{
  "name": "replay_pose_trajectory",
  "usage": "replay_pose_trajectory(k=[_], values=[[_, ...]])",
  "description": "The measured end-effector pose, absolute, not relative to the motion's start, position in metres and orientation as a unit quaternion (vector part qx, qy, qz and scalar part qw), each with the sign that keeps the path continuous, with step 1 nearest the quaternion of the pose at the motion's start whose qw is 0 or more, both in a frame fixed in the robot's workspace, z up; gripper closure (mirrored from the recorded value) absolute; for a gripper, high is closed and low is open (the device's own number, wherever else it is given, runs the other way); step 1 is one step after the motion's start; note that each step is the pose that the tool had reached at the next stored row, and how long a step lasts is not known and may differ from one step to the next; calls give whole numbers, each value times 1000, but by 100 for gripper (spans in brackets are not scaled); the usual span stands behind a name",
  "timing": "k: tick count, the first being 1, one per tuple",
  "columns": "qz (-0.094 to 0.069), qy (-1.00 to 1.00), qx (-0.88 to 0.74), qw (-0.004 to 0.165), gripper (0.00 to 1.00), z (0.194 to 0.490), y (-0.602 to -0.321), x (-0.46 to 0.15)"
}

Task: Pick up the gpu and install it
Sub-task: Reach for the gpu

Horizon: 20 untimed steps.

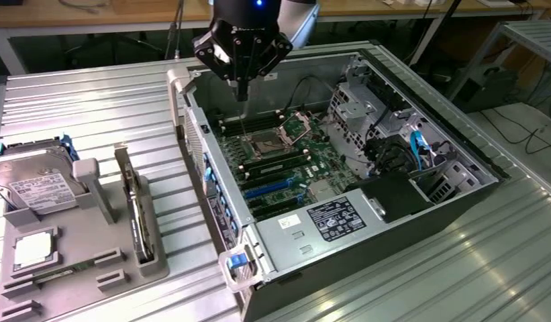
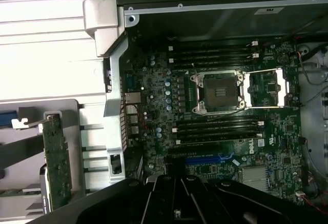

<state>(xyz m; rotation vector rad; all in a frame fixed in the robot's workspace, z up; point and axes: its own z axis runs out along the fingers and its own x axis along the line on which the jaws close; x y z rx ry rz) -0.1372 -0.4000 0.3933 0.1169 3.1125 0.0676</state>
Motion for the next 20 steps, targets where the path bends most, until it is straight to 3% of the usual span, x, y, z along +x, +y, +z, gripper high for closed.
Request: replay_pose_trajectory(k=[20], values=[[22,999,35,13,89,393,-402,-164]])
